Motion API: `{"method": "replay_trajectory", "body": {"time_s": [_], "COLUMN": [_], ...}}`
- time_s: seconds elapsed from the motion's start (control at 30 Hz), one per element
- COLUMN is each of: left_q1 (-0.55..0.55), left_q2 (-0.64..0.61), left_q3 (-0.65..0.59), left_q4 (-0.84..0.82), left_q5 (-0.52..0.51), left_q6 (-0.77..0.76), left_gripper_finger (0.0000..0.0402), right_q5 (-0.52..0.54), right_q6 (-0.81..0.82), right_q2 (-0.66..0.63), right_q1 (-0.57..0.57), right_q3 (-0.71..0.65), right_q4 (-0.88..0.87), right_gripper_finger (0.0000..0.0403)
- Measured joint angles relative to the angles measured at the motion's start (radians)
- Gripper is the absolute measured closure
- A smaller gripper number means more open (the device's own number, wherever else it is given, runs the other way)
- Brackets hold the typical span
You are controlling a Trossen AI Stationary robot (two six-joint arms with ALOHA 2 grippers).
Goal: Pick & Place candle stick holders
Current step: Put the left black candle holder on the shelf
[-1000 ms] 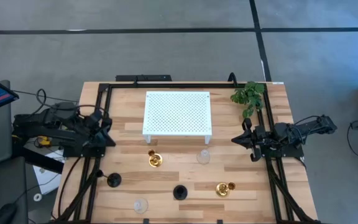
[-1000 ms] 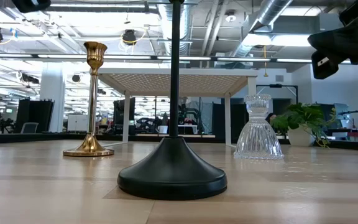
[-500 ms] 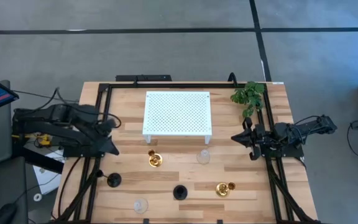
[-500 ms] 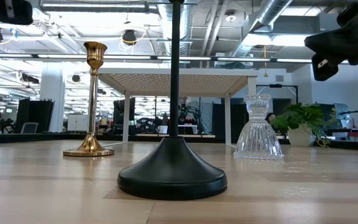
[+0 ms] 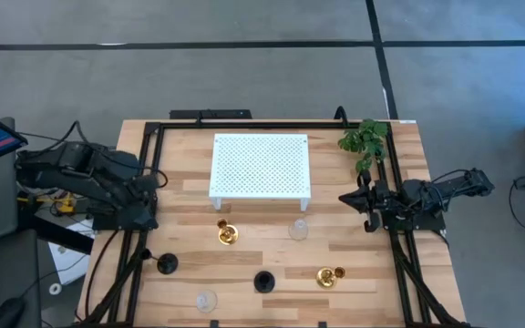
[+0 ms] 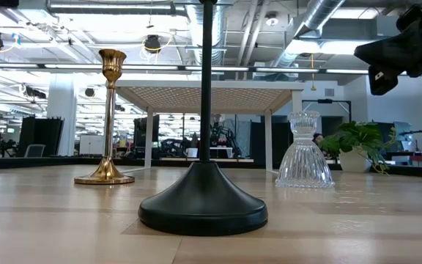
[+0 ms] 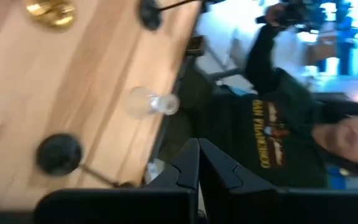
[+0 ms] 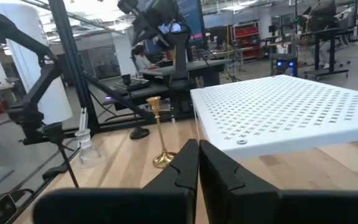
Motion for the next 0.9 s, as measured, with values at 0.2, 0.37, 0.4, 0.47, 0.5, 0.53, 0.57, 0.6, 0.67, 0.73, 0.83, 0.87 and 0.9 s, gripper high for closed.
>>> {"method": "replay_trajectory", "body": {"time_s": [0.2, 0.37, 0.4, 0.47, 0.5, 0.53, 0.57, 0.6, 0.67, 0.73, 0.83, 0.87, 0.9], "left_q1": [0.0, -0.001, -0.001, -0.001, -0.001, -0.001, -0.001, -0.001, -0.001, -0.001, -0.001, -0.001, -0.001], "left_q2": [0.027, 0.028, 0.028, 0.027, 0.027, 0.027, 0.028, 0.028, 0.028, 0.029, 0.031, 0.031, 0.031], "left_q3": [0.024, 0.024, 0.024, 0.024, 0.024, 0.024, 0.024, 0.024, 0.024, 0.024, 0.024, 0.024, 0.024], "left_q4": [-0.192, -0.256, -0.265, -0.289, -0.305, -0.321, -0.331, -0.334, -0.335, -0.334, -0.329, -0.329, -0.329], "left_q5": [-0.003, 0.007, 0.007, 0.019, 0.022, 0.022, 0.022, 0.022, 0.021, 0.021, 0.02, 0.018, 0.016], "left_q6": [-0.002, 0.001, 0.001, 0.0, -0.007, -0.021, -0.036, -0.046, -0.048, -0.05, -0.049, -0.049, -0.049], "left_gripper_finger": [0.0399, 0.0399, 0.0399, 0.0399, 0.0399, 0.0399, 0.0399, 0.0399, 0.0399, 0.0399, 0.0399, 0.0399, 0.0399], "right_q5": [0.001, 0.091, 0.111, 0.128, 0.128, 0.127, 0.127, 0.128, 0.127, 0.128, 0.128, 0.127, 0.127], "right_q6": [0.097, 0.077, 0.076, 0.076, 0.076, 0.076, 0.076, 0.076, 0.076, 0.076, 0.076, 0.076, 0.076], "right_q2": [0.0, 0.0, 0.0, 0.0, 0.0, 0.0, 0.0, 0.0, 0.0, 0.0, 0.0, 0.0, 0.0], "right_q1": [0.0, 0.001, 0.001, 0.001, 0.0, 0.0, 0.0, 0.0, 0.0, 0.0, 0.0, 0.0, 0.0], "right_q3": [0.0, 0.0, 0.0, 0.0, 0.0, 0.0, 0.0, 0.0, 0.0, 0.0, 0.0, 0.0, 0.0], "right_q4": [0.0, 0.007, 0.009, 0.011, 0.011, 0.011, 0.011, 0.011, 0.011, 0.011, 0.011, 0.011, 0.011], "right_gripper_finger": [0.0398, 0.0398, 0.0398, 0.0398, 0.0398, 0.0398, 0.0398, 0.0398, 0.0398, 0.0398, 0.0398, 0.0398, 0.0398]}}
